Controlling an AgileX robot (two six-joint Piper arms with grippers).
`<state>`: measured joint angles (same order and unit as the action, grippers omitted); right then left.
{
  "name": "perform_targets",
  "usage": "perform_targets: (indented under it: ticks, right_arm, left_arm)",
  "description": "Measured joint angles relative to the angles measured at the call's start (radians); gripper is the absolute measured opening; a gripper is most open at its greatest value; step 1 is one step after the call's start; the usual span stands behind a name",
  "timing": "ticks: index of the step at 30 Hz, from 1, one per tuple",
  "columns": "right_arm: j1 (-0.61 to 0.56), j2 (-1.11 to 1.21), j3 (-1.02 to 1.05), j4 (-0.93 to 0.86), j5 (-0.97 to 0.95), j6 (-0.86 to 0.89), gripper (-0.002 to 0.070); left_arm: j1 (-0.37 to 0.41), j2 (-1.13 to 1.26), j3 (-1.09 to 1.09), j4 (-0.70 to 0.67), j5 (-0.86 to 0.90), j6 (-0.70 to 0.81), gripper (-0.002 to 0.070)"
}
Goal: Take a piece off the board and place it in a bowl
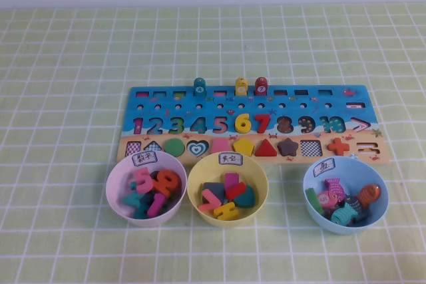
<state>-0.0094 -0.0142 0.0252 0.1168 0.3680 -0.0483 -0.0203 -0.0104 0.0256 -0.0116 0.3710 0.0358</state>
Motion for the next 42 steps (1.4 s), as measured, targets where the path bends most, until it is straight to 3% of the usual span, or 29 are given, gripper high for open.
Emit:
perform_targets:
  ticks: [36, 39, 42]
  right_arm:
    - [0.000, 0.000, 0.000, 0.002, 0.000, 0.000, -0.0017]
    - [0.000, 0.000, 0.000, 0.058, -0.006, 0.000, -0.0017]
    - [0.000, 0.000, 0.000, 0.267, -0.048, 0.000, -0.0017]
  left_arm:
    - [0.000, 0.000, 0.000, 0.000, 0.000, 0.000, -0.0004]
    - [0.000, 0.000, 0.000, 0.000, 0.000, 0.000, -0.0004]
    - [0.000, 0.000, 0.000, 0.000, 0.000, 0.000, -0.0004]
